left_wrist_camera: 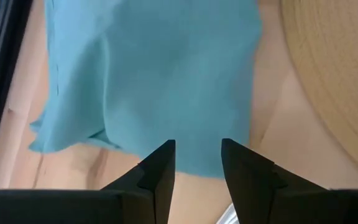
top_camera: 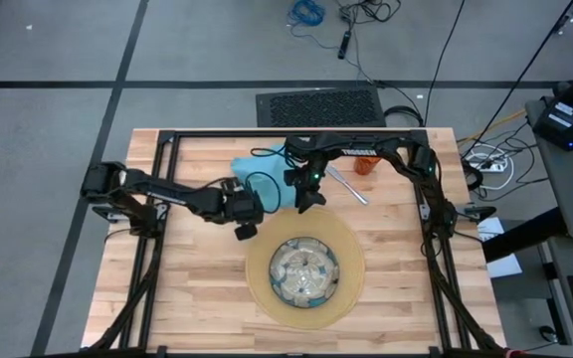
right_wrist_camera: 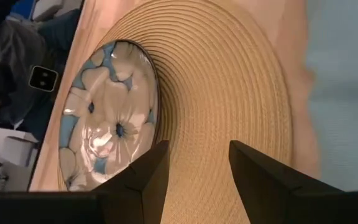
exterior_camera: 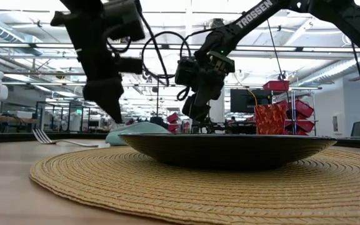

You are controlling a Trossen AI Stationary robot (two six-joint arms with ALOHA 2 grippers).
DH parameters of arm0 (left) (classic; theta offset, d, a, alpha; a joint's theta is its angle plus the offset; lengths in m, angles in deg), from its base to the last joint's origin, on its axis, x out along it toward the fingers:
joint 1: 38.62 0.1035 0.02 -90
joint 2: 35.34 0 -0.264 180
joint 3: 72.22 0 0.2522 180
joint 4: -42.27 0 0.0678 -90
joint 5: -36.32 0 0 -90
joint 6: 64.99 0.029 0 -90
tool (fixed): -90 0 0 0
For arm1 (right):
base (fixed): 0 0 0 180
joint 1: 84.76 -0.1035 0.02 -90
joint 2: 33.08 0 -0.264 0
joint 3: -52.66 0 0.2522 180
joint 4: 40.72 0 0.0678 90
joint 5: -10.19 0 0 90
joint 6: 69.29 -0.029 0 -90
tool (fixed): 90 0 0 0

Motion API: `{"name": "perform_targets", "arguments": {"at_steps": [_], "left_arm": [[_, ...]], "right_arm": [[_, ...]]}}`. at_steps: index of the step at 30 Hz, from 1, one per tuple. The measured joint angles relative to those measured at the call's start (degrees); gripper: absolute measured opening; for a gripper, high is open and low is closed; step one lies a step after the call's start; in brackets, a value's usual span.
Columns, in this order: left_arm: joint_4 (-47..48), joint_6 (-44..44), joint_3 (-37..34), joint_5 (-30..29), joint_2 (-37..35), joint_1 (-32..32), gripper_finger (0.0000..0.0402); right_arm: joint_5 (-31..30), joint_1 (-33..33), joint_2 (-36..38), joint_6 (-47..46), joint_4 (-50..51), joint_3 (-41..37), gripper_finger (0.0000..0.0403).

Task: Set table place
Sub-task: Fold the blue napkin

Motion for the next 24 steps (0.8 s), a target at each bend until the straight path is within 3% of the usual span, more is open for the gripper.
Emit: {"name": "perform_targets", "arguments": {"at_steps": [5,9,11,16,22,24], "left_arm": [[-7.3,-2.6,-2.0,8.6,2.0,0.4,0.0116],[-10.1,-3.1,-2.0,13.1,1.5,-0.6,0.0116],[-8.1,-4.3,-1.3,12.4,1.1,-1.2,0.0116],[0.6,-7.1,0.6,4.7,0.9,-3.1,0.0116],[2.0,-7.6,0.7,2.0,0.9,-3.9,0.0116],[2.1,-7.6,0.7,1.8,0.9,-3.9,0.0116]], "right_arm": [[11.1,0.0,-0.1,2.9,1.7,-1.5,0.0159],[15.2,-1.4,-0.1,10.9,10.7,-2.7,0.0159],[8.6,-3.2,0.1,10.0,10.9,-3.1,0.0159],[-21.6,-12.2,3.8,0.3,2.3,-6.7,0.0152],[-36.8,-20.1,7.3,-2.9,-2.4,-7.1,0.0151],[-44.9,-22.1,8.8,-3.0,-3.4,-7.1,0.0151]]}}
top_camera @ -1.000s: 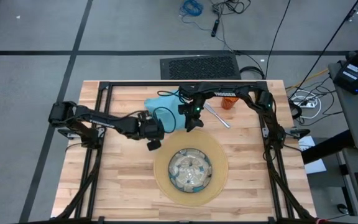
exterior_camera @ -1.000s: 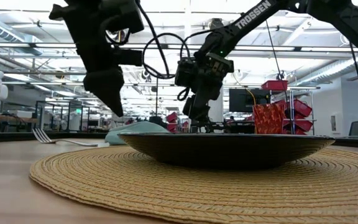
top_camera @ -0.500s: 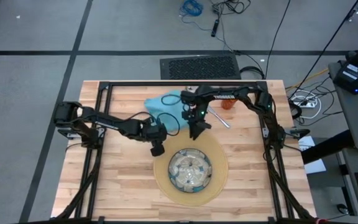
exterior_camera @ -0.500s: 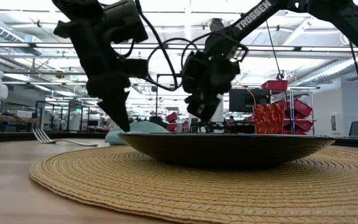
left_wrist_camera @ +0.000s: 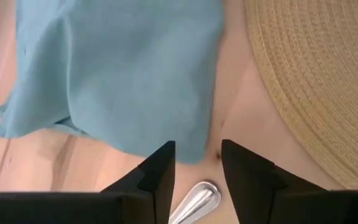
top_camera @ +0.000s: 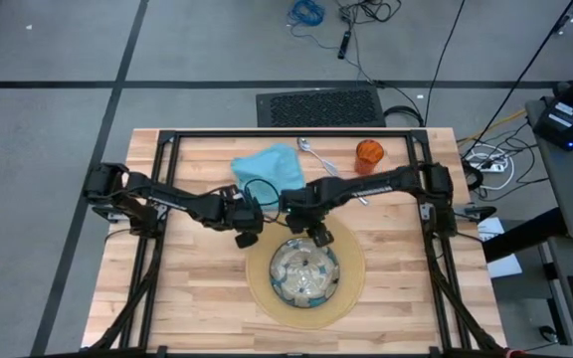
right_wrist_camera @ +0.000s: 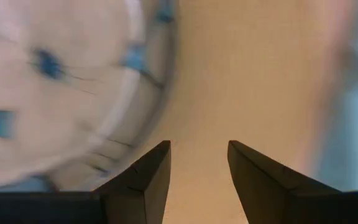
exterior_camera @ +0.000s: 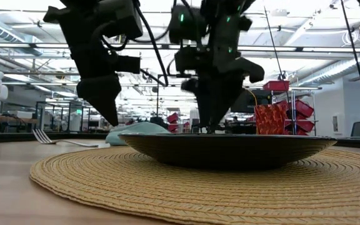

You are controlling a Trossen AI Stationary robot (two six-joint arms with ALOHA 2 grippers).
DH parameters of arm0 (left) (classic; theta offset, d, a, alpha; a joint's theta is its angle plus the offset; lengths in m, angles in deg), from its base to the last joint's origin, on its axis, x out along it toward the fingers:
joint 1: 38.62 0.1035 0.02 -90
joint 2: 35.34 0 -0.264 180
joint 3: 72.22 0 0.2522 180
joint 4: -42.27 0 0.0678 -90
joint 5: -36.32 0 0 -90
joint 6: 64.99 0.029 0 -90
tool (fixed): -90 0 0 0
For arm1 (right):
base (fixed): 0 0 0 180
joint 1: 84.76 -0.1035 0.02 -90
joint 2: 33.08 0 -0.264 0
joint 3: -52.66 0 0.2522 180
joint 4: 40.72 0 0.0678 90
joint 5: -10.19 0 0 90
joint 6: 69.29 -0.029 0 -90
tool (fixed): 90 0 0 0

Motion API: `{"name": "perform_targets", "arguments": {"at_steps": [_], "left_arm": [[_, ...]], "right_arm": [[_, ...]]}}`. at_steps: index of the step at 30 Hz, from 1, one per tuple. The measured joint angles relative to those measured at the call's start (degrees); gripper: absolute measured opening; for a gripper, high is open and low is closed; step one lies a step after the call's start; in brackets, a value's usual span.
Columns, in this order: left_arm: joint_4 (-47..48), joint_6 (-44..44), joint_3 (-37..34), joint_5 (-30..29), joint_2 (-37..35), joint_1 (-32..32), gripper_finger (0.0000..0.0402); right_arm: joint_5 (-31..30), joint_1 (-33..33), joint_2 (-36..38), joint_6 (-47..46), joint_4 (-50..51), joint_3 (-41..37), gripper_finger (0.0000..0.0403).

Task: Set table place
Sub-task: Fold the blue napkin

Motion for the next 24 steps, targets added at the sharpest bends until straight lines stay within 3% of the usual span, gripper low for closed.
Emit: {"name": "perform_targets", "arguments": {"at_steps": [2,4,11,16,24], "left_arm": [[0.1,0.0,0.0,-0.7,0.0,-0.1,0.0116],[0.2,0.0,0.0,-1.4,0.0,-0.1,0.0116],[0.2,0.0,0.0,-2.0,2.7,-1.3,0.0116],[0.0,0.0,0.0,-2.0,5.4,-2.3,0.0116],[-2.1,1.3,0.0,-2.0,6.5,-2.3,0.0116]], "right_arm": [[-8.2,-1.5,1.0,0.1,-0.6,0.0,0.015],[-12.4,-1.9,1.8,0.0,-1.5,0.0,0.015],[-16.9,-0.9,2.3,0.0,-9.3,-4.3,0.015],[-17.0,0.1,2.3,0.3,-14.8,-9.7,0.015],[-17.0,1.8,2.2,-0.3,-17.5,-10.1,0.015]]}}
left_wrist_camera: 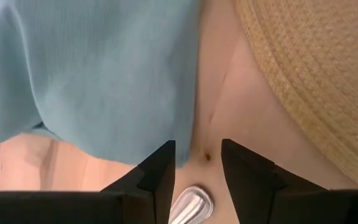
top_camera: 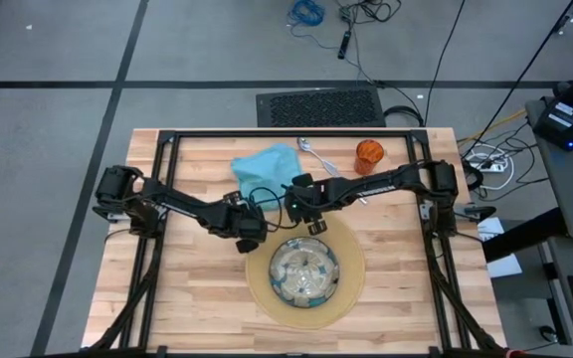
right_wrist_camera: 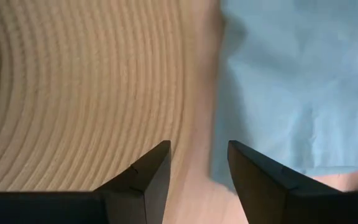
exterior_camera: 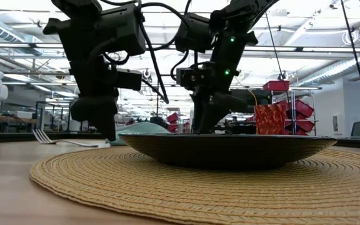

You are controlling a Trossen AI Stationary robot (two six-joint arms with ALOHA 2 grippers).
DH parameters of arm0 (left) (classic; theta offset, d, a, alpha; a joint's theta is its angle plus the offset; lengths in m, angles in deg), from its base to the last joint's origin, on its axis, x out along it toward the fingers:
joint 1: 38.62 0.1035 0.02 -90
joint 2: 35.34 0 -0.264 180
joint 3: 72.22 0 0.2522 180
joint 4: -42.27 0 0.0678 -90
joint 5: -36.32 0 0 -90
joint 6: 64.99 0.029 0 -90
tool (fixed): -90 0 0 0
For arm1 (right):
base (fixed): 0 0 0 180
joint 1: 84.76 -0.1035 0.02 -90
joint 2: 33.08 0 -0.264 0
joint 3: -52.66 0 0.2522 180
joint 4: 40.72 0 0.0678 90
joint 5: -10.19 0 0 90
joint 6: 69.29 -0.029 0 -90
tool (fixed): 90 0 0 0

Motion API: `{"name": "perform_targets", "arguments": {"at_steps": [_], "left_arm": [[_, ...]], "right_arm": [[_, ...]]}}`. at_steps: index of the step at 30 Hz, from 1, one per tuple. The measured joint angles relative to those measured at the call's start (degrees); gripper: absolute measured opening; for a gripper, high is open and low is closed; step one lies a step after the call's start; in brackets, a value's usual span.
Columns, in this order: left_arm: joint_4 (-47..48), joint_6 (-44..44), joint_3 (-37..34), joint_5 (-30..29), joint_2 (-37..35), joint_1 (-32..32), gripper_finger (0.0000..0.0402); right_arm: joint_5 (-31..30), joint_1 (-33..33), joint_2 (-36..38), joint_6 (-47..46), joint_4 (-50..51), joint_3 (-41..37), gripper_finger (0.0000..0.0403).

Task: Set table place
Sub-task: Fold the blue napkin

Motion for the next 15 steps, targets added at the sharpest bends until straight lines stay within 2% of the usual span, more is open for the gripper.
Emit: {"name": "perform_targets", "arguments": {"at_steps": [15], "left_arm": [[-1.3,0.8,0.0,-3.3,0.9,1.1,0.0116]], "right_arm": [[2.1,2.4,-1.3,0.2,-3.3,0.0,0.015]]}}
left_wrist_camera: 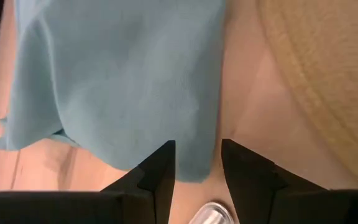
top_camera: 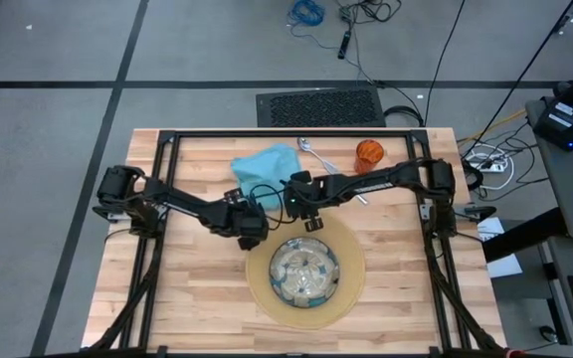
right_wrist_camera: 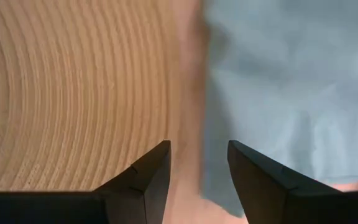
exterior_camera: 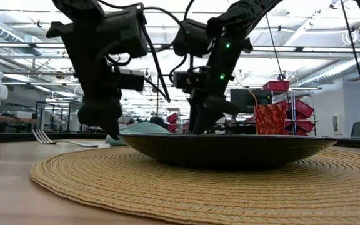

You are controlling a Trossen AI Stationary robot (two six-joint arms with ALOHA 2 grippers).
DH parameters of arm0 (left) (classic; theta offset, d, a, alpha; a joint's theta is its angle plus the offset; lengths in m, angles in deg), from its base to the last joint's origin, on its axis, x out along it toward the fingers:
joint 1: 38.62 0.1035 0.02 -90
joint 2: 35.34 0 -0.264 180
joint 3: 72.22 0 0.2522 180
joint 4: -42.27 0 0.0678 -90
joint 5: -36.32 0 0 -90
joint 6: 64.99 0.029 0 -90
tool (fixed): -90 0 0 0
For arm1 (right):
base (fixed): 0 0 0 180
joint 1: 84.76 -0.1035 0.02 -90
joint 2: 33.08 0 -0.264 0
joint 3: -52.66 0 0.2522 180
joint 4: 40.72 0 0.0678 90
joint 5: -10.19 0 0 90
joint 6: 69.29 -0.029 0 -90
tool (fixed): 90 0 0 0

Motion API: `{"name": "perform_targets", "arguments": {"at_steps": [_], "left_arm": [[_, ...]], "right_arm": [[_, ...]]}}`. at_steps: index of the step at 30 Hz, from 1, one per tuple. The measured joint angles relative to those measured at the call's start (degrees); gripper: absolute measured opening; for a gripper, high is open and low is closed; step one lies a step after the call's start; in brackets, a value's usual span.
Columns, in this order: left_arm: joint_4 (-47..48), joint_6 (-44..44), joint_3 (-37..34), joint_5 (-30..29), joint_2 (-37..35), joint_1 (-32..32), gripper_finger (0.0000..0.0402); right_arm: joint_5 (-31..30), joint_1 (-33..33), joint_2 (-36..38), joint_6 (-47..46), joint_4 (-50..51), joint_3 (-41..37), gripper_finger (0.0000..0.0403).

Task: Set table place
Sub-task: Fold the blue napkin

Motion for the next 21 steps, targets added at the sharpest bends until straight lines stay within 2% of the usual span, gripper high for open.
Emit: {"name": "perform_targets", "arguments": {"at_steps": [9,21], "left_arm": [[-4.4,4.4,0.0,-0.8,5.1,0.3,0.0116],[-6.0,5.5,0.1,-1.7,5.5,2.1,0.0116]], "right_arm": [[-0.5,0.1,-3.2,0.0,-1.5,0.0,0.015],[0.5,1.6,-3.4,1.0,-3.4,0.0,0.015]]}}
